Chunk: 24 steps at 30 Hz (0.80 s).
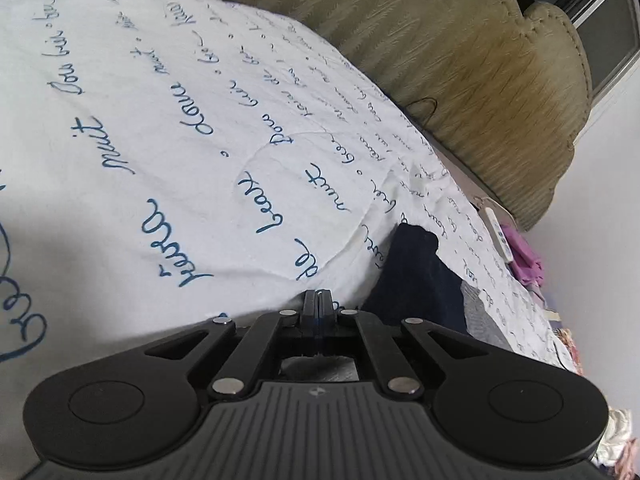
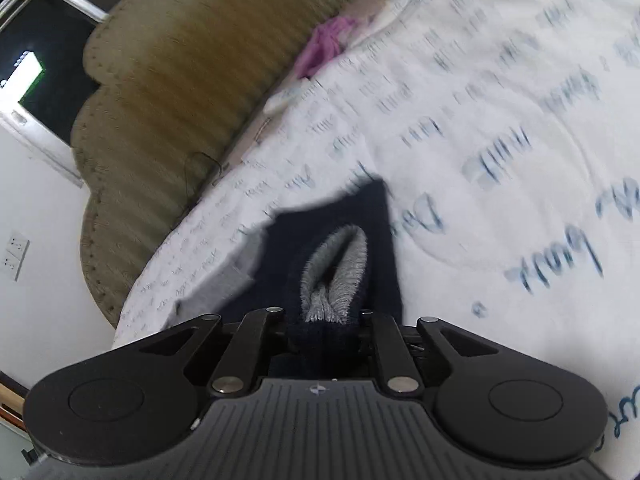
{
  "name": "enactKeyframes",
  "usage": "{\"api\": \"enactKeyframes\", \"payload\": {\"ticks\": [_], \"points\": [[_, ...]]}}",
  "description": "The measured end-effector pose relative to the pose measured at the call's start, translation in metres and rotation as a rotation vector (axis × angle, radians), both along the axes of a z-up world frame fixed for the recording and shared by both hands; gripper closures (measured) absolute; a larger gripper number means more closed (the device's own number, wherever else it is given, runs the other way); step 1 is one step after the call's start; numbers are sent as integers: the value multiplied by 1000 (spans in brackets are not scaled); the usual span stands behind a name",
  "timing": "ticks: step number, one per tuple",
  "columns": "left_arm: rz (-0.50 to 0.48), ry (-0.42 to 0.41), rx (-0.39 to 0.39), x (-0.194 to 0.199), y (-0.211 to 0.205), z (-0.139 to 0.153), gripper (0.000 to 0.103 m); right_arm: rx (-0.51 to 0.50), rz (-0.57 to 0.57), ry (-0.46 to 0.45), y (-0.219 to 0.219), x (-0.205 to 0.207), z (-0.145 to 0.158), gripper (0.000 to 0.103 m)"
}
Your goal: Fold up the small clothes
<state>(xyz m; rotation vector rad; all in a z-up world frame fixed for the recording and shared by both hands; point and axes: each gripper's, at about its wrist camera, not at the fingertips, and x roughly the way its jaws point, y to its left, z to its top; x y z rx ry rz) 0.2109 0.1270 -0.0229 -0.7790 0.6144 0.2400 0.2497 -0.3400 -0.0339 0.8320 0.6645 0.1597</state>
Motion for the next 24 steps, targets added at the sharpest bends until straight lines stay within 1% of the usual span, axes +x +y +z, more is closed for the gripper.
{"api": "enactKeyframes", "payload": {"ticks": [3, 4, 5, 6, 7, 8, 9, 10, 11, 13, 14, 16, 17, 19, 20, 22, 24], "points": [[-60, -2, 7, -5, -1, 7, 99, 16, 4, -16, 1, -4, 0, 85], [-97, -10, 11, -4, -1, 9, 93, 28, 12, -12, 1, -3, -1, 83], [-127, -12, 21, -2, -2, 12, 81, 37, 15, -9, 1, -3, -1, 82], [-141, -13, 33, -1, -1, 16, 72, 41, 15, -8, 0, -4, -1, 82], [-154, -21, 41, 5, 0, 20, 50, 46, 17, -5, -1, -4, -1, 76], [-172, -35, 45, 13, 1, 24, 30, 51, 17, -2, -2, -5, -1, 75], [-189, -55, 59, 20, 1, 28, 26, 57, 17, 1, -2, -3, -3, 75], [-202, -65, 94, 31, -1, 34, 26, 65, 15, 2, -3, -3, -4, 75], [-226, -51, 133, 42, -4, 38, 26, 73, 14, 2, -4, -4, -4, 75], [-330, -5, 171, 71, -13, 42, 27, 87, 10, 2, -5, -3, -7, 74], [-364, 28, 186, 83, -17, 41, 44, 90, 10, 4, -5, -3, -7, 74], [-391, 125, 230, 105, -25, 34, 75, 83, 17, 8, -5, -2, -8, 75], [-411, 142, 236, 112, -28, 32, 80, 78, 22, 10, -4, -1, -7, 74], [-457, 145, 289, 118, -38, 33, 94, 58, 33, 12, -2, 0, -6, 75], [-462, 150, 318, 119, -43, 34, 98, 39, 42, 12, 0, 1, -5, 86], [-433, 144, 389, 117, -50, 41, 99, 12, 40, 1, 3, 3, 3, 86], [-407, 83, 430, 108, -49, 53, 99, 21, 38, -63, 3, -3, 15, 87]]}}
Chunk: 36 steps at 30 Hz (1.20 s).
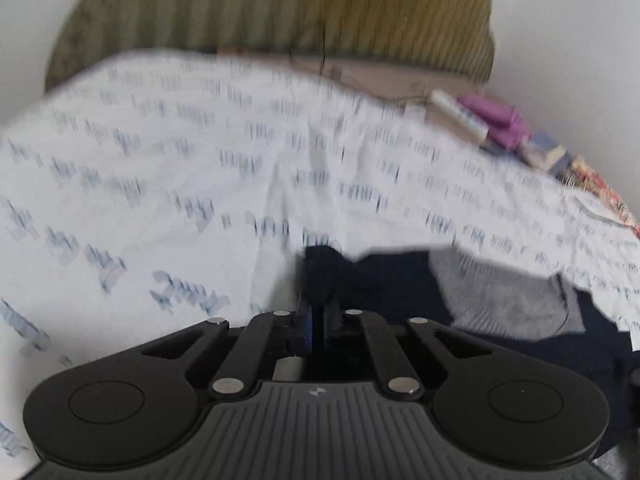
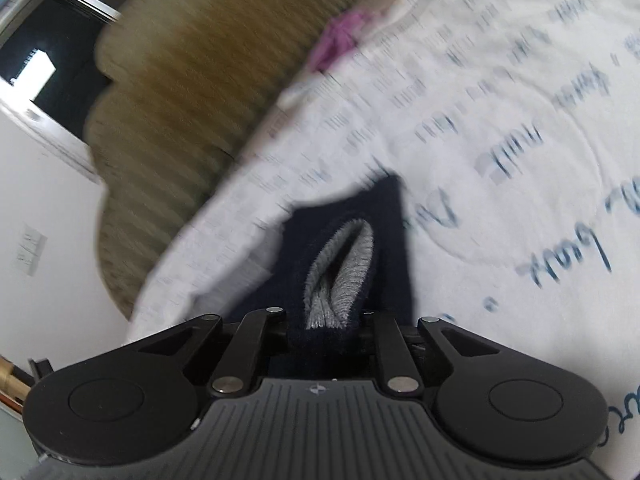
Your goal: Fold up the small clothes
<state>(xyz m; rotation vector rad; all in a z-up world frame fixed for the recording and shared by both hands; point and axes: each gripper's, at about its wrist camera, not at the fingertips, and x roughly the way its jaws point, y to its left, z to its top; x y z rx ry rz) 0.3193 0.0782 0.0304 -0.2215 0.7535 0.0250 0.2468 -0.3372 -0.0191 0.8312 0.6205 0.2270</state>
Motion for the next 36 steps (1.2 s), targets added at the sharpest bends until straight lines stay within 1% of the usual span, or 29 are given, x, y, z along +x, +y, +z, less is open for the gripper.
{"api": "enactKeyframes", "payload": {"ticks": [1, 2, 3, 4, 6, 8, 9, 10, 11, 12, 13, 14, 16, 17, 18, 20, 21, 23, 24, 26, 28, 29, 30, 31, 32, 33, 34, 35, 36], "points": [[6, -12, 9, -2, 3, 2, 99, 3, 8, -25, 1, -2, 4, 88], [12, 10, 12, 1, 7, -2, 99, -7, 19, -7, 2, 1, 1, 88], [26, 45, 7, 7, 11, -11, 99, -26, 28, 37, 4, 6, -8, 88], [39, 71, 2, 9, 14, -20, 99, -44, 39, 65, 6, 10, -16, 91], [39, 53, 10, 8, 12, -23, 99, -34, 31, 44, 6, 9, -19, 89], [17, 58, 20, 7, 7, -21, 96, -7, 30, 47, 4, 8, -20, 78], [5, 57, 36, 7, 6, -18, 94, 3, 28, 54, 1, 9, -19, 76], [-14, 57, 39, 5, 6, -14, 86, 11, 30, 55, -4, 8, -17, 69], [-29, 47, 39, 1, 8, -8, 74, 15, 29, 51, -9, 7, -12, 64], [-31, 15, 52, -5, 10, 0, 69, 2, 20, 25, -14, 5, -4, 61], [-30, -46, 89, -13, 9, 10, 56, -26, 9, -10, -19, 5, 6, 55], [-37, -114, 141, -19, 6, 20, 42, -67, 9, -44, -21, 8, 16, 54], [-92, -230, 265, -21, -9, 34, 29, -162, 36, -72, -20, 25, 36, 54], [-140, -251, 306, -15, -19, 35, 28, -208, 68, -73, -15, 39, 43, 54], [-190, -242, 329, -6, -30, 34, 28, -257, 129, -67, -6, 57, 48, 52], [-282, -175, 357, 21, -50, 22, 28, -336, 228, -10, 15, 95, 47, 49], [-299, -142, 381, 35, -59, 14, 28, -378, 255, 20, 23, 112, 44, 49], [-308, -93, 431, 61, -75, -1, 28, -464, 278, 35, 40, 137, 41, 49], [-325, -74, 434, 71, -81, -7, 28, -491, 292, 36, 47, 147, 38, 46], [-386, -35, 425, 84, -93, -17, 28, -505, 340, 59, 55, 162, 30, 42], [-414, -9, 458, 92, -102, -30, 27, -534, 387, 72, 66, 171, 22, 40], [-415, -14, 459, 95, -103, -31, 30, -562, 417, 61, 70, 173, 19, 49], [-426, -1, 435, 97, -103, -30, 40, -583, 449, 37, 77, 169, 19, 57], [-457, 17, 389, 97, -100, -29, 82, -608, 481, 24, 82, 168, 18, 79], [-489, 34, 357, 97, -101, -26, 98, -625, 516, 12, 85, 166, 19, 95], [-494, 30, 396, 94, -107, -25, 99, -608, 535, 16, 86, 167, 23, 95], [-511, 13, 464, 91, -115, -25, 100, -579, 535, 5, 83, 165, 26, 95], [-520, -9, 507, 87, -120, -26, 100, -569, 538, -22, 82, 161, 30, 96], [-519, -24, 524, 85, -123, -25, 100, -569, 520, -42, 81, 158, 35, 96]]}}
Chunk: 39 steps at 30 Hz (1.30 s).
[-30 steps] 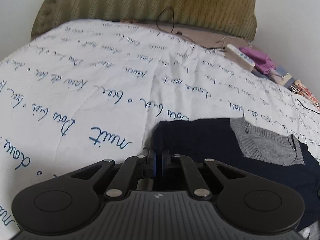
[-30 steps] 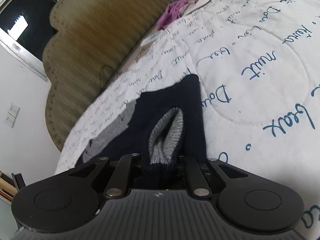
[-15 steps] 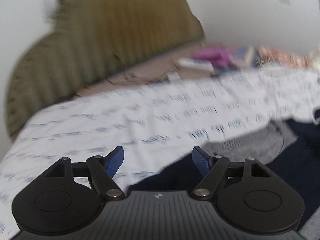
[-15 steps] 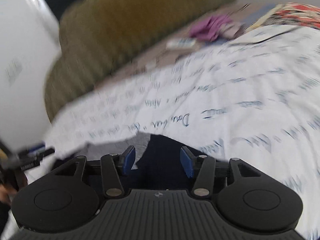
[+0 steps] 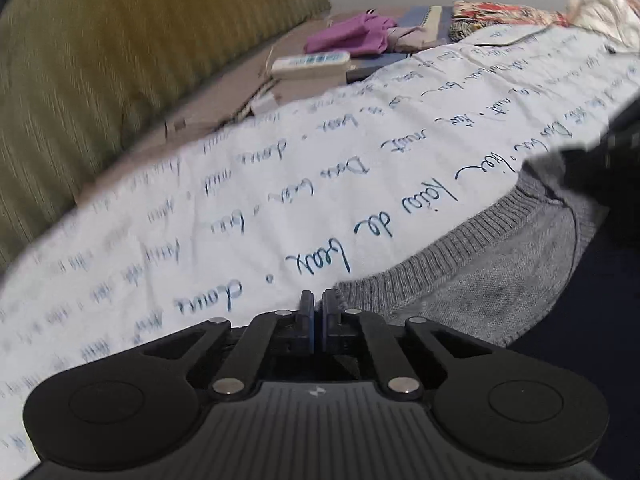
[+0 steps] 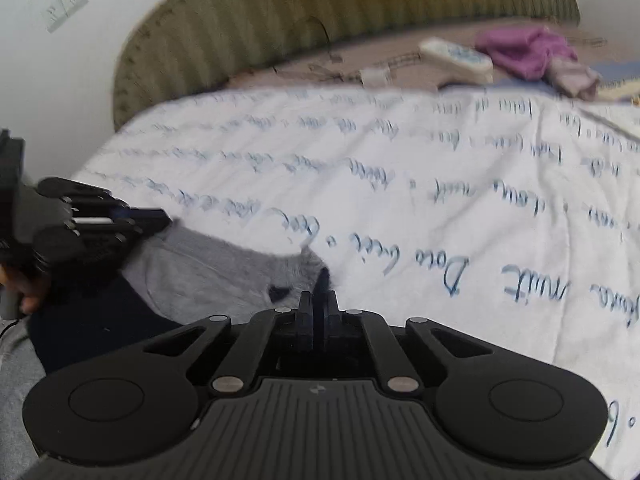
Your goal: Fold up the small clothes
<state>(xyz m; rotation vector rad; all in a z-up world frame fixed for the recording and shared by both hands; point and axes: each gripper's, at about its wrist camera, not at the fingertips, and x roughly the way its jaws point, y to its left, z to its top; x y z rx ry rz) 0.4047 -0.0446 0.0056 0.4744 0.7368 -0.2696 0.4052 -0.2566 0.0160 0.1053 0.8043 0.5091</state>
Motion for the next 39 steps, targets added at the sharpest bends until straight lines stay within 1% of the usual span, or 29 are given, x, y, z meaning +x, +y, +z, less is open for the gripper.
{"api": "enactKeyframes", "payload": {"ticks": [1, 3, 4, 5, 6, 7, 9, 12, 13, 15, 16, 17, 18, 19, 20, 21, 22, 24, 25, 26, 28, 29, 30, 31, 32, 33, 34, 36, 39], "points": [[19, -25, -3, 0, 0, 3, 101, 11, -29, -20, -4, -2, 3, 96], [74, -63, -63, 4, 9, 13, 101, 64, -109, -73, -19, -5, 7, 96], [98, -37, -90, 10, 14, 12, 101, 101, -149, -83, -27, -4, 6, 96], [119, -11, -90, 16, 17, 7, 101, 126, -171, -59, -32, -2, 0, 96], [126, -1, -61, 17, 17, -1, 101, 112, -184, -27, -31, 0, -10, 96], [113, -17, -27, 14, 15, -10, 101, 81, -183, -7, -27, 1, -19, 96], [108, -70, 1, 10, 11, -16, 101, 60, -187, -34, -21, -3, -27, 95], [116, -118, 45, 1, 6, -9, 97, 67, -243, -26, -23, -7, -21, 77], [134, -138, 52, -4, 8, -2, 96, 78, -270, -29, -27, -11, -15, 65], [164, -179, -4, -23, 22, 20, 95, 123, -333, -84, -35, -39, 5, 62], [197, -207, -38, -38, 32, 31, 94, 155, -341, -126, -39, -59, 14, 53], [230, -231, -81, -56, 41, 41, 90, 184, -341, -166, -41, -84, 23, 43], [244, -239, -168, -79, 53, 51, 85, 204, -329, -195, -41, -108, 27, 38], [228, -220, -257, -98, 62, 55, 70, 211, -305, -209, -38, -129, 28, 32], [202, -177, -331, -115, 67, 55, 49, 207, -283, -210, -34, -145, 25, 31], [193, -137, -366, -127, 68, 51, 40, 191, -273, -195, -28, -156, 20, 31], [190, -95, -365, -137, 65, 41, 36, 167, -270, -163, -22, -161, 13, 31], [185, -1, -271, -142, 54, 11, 36, 123, -281, -68, -14, -160, -14, 31], [187, -3, -246, -144, 53, -1, 36, 125, -280, -71, -13, -160, -25, 31], [174, -59, -247, -150, 55, -3, 36, 120, -275, -134, -12, -166, -27, 35], [216, -55, -258, -154, 61, 7, 36, 107, -332, -96, -11, -172, -17, 36], [238, -73, -276, -160, 66, 18, 37, 137, -379, -74, -13, -180, -7, 34], [241, -122, -304, -173, 72, 33, 37, 180, -389, -73, -16, -192, 3, 34], [232, -186, -347, -192, 80, 47, 36, 223, -370, -94, -16, -210, 12, 31], [229, -235, -397, -215, 91, 60, 32, 254, -343, -121, -17, -231, 19, 22], [231, -265, -448, -239, 101, 69, 28, 274, -317, -146, -16, -255, 24, 17], [236, -287, -507, -265, 113, 77, 23, 279, -297, -162, -15, -279, 26, 11], [250, -312, -606, -315, 134, 85, 22, 266, -273, -163, -13, -324, 22, 10], [341, -319, -732, -382, 163, 85, 20, 247, -298, -98, -16, -387, 6, 10]]}}
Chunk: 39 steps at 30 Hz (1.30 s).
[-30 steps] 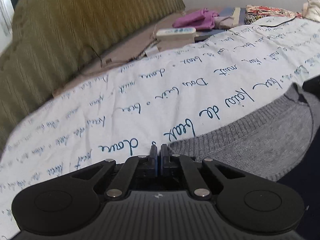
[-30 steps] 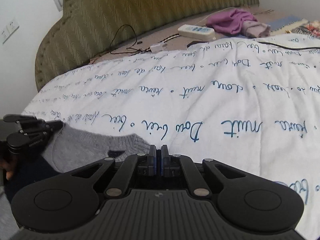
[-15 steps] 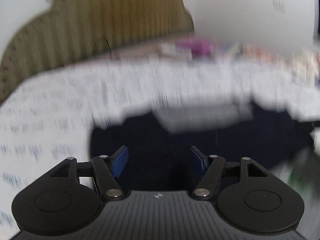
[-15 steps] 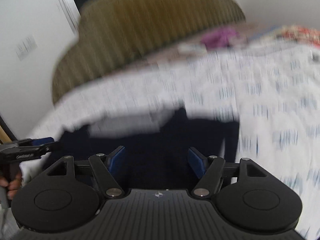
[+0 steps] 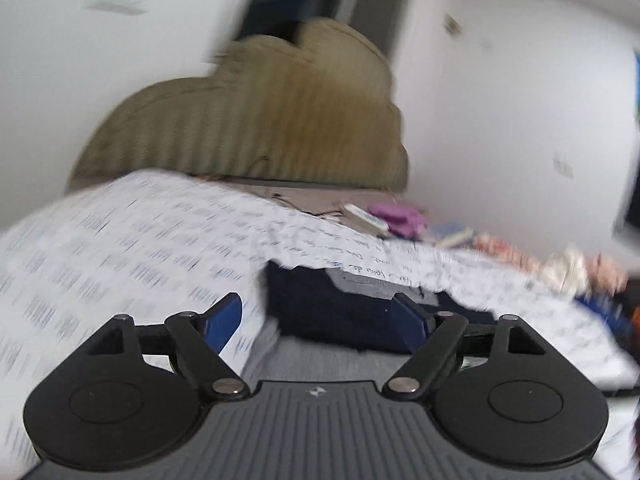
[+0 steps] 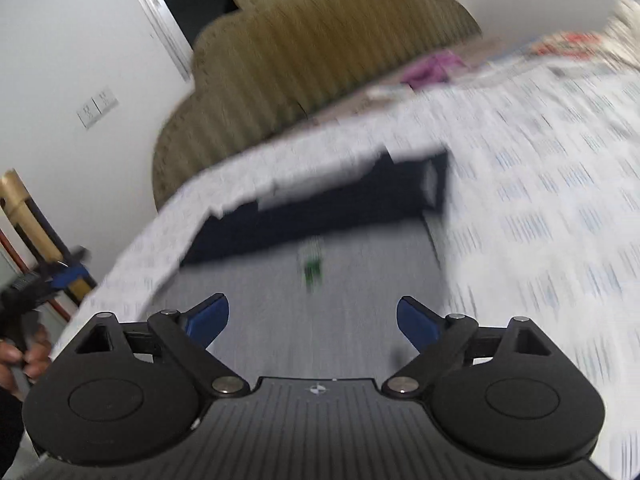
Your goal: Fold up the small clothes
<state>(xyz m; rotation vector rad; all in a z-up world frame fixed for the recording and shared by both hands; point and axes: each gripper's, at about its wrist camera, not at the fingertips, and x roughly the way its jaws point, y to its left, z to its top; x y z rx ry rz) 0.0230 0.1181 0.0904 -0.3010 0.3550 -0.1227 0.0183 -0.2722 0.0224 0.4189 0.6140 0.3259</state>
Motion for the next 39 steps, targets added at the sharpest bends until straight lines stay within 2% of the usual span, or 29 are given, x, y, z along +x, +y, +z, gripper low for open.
{"api": "enactKeyframes", "payload": {"ticks": [2, 4, 7, 10, 13, 15, 16, 17, 19, 22, 24, 27, 28, 29, 34, 36, 39], "points": [[62, 41, -94, -33, 15, -13, 18, 30, -20, 46, -2, -35, -13, 11], [89, 130, -179, -54, 21, -28, 18, 66, -28, 85, 0, -61, -22, 12], [-6, 230, -275, -69, 16, -47, 18, 125, -18, 109, 5, -83, -26, 12], [-95, 322, -363, -77, 3, -66, 18, 244, 25, 157, 12, -93, -33, 12], [-72, 409, -440, -80, 4, -85, 18, 362, 75, 238, 18, -100, -44, 12], [-53, 428, -475, -86, 12, -92, 18, 378, 86, 297, 18, -107, -52, 13], [-49, 428, -492, -91, 17, -93, 18, 370, 80, 309, 16, -113, -56, 18], [-41, 427, -502, -96, 22, -93, 18, 369, 74, 302, 15, -120, -57, 19], [-1, 419, -471, -104, 33, -85, 18, 380, 53, 301, 9, -134, -55, 18], [101, 315, -378, -121, 70, -55, 18, 360, 15, 292, 3, -150, -47, 14], [150, 272, -351, -127, 99, -33, 18, 327, 4, 282, 0, -158, -42, 14], [133, 321, -392, -126, 122, -25, 18, 328, -18, 291, -11, -163, -45, 13], [111, 354, -414, -124, 121, -30, 18, 337, -28, 302, -14, -163, -49, 18], [84, 395, -429, -121, 115, -38, 18, 354, -31, 315, -17, -162, -54, 23], [-41, 557, -466, -115, 69, -88, 18, 448, -31, 336, -23, -157, -70, 23], [-35, 536, -449, -117, 62, -93, 18, 456, -31, 344, -25, -156, -69, 22], [-31, 551, -480, -114, 66, -93, 18, 457, -29, 354, -27, -157, -69, 23]]}}
